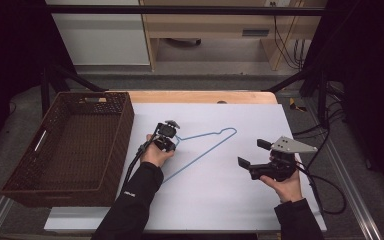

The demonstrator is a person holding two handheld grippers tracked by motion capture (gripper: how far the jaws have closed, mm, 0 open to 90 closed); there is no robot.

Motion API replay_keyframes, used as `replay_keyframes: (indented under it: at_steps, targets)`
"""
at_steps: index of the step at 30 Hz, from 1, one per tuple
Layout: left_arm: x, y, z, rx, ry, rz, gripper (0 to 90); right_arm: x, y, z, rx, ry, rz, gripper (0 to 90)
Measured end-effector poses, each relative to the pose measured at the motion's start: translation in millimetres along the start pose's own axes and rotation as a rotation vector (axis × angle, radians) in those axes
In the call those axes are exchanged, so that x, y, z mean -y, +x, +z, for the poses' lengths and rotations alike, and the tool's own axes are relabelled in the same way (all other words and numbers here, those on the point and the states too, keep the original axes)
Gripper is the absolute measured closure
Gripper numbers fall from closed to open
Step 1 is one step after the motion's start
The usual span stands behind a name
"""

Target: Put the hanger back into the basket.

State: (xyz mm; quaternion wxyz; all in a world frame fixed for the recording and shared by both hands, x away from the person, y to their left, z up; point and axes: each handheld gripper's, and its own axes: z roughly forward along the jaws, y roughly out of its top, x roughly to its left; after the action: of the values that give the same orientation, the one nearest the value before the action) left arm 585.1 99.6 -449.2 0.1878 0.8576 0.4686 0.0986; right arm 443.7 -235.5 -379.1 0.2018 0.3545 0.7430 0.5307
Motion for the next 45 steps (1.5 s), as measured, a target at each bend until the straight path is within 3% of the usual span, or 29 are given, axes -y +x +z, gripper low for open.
replay_keyframes:
  at_steps: [9,13,19,30,38,45]
  targets:
    - [0.6,-0.8,-11.2,0.002,-0.059,-0.001,87.3,0.3,0.3,0.5,-0.003,0.005,0.000,5.9]
    - [2.2,-2.3,-24.1,-0.003,-0.110,0.019,87.3,0.3,0.5,1.7,-0.001,0.005,0.003,6.2]
    - [4.5,-6.1,-33.6,-0.010,-0.144,0.043,87.4,1.1,1.7,9.7,-0.006,0.020,-0.002,6.9]
    - [12.8,-17.4,-49.3,-0.015,-0.219,0.093,87.6,-12.0,12.1,52.4,-0.026,0.065,-0.051,8.8]
    - [17.6,-21.9,-53.8,-0.009,-0.244,0.114,87.6,-21.2,14.5,83.0,-0.040,0.084,-0.059,10.7]
    - [20.9,-24.6,-55.5,-0.004,-0.258,0.122,87.6,-24.1,16.1,108.7,-0.030,0.135,-0.098,11.7]
